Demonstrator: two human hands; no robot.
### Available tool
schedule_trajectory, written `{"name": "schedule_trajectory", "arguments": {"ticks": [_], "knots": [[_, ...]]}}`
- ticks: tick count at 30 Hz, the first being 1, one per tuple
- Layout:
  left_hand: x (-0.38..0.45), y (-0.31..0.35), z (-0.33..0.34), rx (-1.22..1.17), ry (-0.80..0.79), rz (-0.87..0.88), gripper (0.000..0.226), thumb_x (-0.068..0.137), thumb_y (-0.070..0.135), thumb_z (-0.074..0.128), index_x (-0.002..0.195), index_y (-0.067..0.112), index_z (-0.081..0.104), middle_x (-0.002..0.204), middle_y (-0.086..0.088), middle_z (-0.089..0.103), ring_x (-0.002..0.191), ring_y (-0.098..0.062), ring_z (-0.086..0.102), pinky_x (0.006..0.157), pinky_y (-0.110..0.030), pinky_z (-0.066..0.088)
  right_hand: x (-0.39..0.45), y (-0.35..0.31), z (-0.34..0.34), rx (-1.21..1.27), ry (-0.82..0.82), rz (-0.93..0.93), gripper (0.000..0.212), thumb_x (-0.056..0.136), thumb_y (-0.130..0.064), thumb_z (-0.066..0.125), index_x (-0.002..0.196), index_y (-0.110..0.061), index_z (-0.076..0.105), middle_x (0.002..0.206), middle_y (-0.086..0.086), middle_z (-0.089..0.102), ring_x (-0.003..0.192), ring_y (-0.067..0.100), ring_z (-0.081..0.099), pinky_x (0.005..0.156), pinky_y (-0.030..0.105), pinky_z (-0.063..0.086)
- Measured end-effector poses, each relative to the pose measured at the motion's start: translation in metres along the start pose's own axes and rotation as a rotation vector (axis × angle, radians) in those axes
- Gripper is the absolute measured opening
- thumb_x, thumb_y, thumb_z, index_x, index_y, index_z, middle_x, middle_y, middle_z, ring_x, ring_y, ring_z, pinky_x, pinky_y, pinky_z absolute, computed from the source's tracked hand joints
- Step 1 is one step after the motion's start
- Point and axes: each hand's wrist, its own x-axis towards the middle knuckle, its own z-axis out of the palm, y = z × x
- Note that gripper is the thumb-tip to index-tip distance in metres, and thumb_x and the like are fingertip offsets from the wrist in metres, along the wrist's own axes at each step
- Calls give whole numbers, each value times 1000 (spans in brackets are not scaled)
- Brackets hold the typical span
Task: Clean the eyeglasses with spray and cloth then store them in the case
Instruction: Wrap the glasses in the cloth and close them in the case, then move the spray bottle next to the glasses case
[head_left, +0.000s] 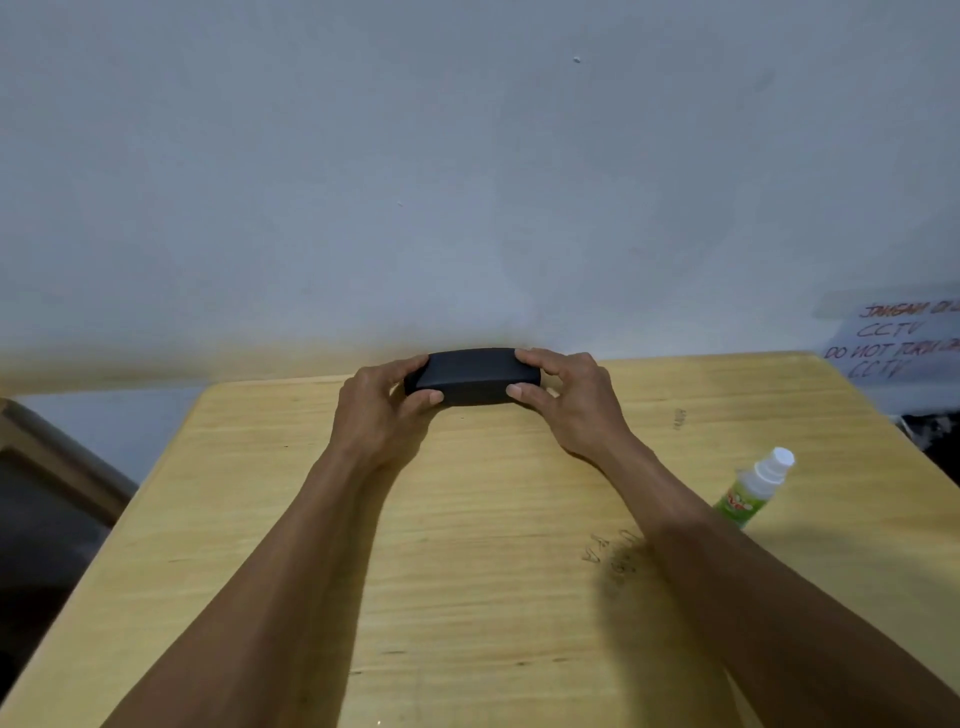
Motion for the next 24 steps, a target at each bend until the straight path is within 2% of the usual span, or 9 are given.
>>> {"name": "schedule_trajectory", "arguments": {"ticks": [1,5,10,14,16,18,20,22,24], "knots": [[3,-2,1,8,-1,-7,52,83,28,75,132,18,61,125,2,68,111,-13,62,97,-31,52,3,3,3,-3,-2,1,50,86,-38,76,134,-35,62,132,1,62,126,18,55,108,42,47],[6,-5,1,53,-11,37,51,84,28,74,132,19,62,121,2,71,107,-14,64,89,-28,50,10,12,8,-24,-11,6,53,84,-45,76,134,-42,57,128,0,65,120,20,62,102,44,53],[-1,-2,2,103,10,29,53,85,31,72,135,19,59,128,0,68,112,-19,63,96,-33,50,5,10,8,-53,-9,-4,52,86,-39,76,135,-37,58,123,-1,67,115,21,63,101,44,53],[-16,9,1,138,40,90,49,88,28,69,134,16,58,122,-4,68,108,-21,61,83,-30,47,-13,-7,2,-81,26,-33,53,93,-33,71,142,-29,54,147,1,54,136,23,46,113,44,40],[-28,13,-3,98,61,77,53,88,31,70,137,18,57,131,-1,64,119,-15,56,91,-29,45,-29,-17,-4,-83,52,-31,54,94,-34,69,145,-30,51,155,1,45,143,19,38,117,40,33],[-42,17,-9,69,63,52,57,87,33,71,140,19,55,141,-3,59,131,-20,51,104,-35,44,-49,-27,-9,-51,54,-33,53,95,-32,68,145,-31,50,155,-2,45,143,16,38,117,35,32],[-59,24,-14,66,81,51,58,86,35,73,139,21,56,142,-5,58,132,-23,51,107,-39,44,-69,-38,-15,6,63,-30,53,94,-30,69,144,-32,52,152,-4,48,141,15,42,117,37,35],[-78,34,-18,55,100,58,57,85,38,73,137,23,57,139,-3,61,129,-21,54,103,-36,45,-90,-49,-24,49,79,-26,51,93,-30,70,142,-33,54,148,-5,53,135,14,48,112,41,43],[-98,46,-21,31,103,50,56,84,39,73,136,25,59,134,-5,64,125,-19,57,99,-34,47,-114,-60,-35,71,100,-20,49,92,-29,72,139,-34,56,141,-8,58,123,10,56,103,36,49]]}}
